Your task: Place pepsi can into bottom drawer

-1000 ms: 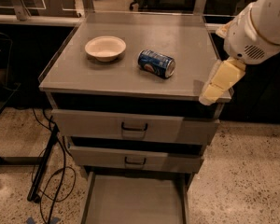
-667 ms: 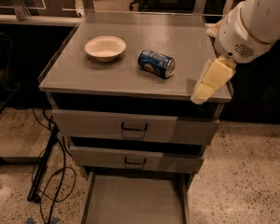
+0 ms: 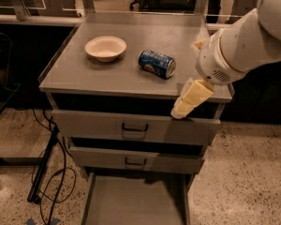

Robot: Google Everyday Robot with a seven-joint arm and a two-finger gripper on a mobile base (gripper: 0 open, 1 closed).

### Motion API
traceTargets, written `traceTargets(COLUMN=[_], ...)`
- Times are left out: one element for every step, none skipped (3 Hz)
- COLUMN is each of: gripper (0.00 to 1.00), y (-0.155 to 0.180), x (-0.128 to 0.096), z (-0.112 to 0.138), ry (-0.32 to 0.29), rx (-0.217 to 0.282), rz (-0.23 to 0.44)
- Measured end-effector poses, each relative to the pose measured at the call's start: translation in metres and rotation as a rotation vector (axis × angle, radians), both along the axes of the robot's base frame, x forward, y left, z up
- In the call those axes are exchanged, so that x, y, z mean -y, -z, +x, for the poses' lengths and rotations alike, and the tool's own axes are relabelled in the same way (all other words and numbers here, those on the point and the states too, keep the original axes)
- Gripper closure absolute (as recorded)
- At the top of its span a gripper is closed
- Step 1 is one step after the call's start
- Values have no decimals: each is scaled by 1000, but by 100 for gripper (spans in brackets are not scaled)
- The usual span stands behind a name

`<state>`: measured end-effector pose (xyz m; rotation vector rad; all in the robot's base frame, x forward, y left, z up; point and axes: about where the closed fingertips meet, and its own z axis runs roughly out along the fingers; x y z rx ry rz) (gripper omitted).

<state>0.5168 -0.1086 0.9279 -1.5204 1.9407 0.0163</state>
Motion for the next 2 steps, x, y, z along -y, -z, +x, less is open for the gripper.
traceTargets(gripper=[0, 0], y=[15, 13], x=[-5, -1], z=[16, 59], ry=[17, 42], rx=[34, 60], rz=[39, 43])
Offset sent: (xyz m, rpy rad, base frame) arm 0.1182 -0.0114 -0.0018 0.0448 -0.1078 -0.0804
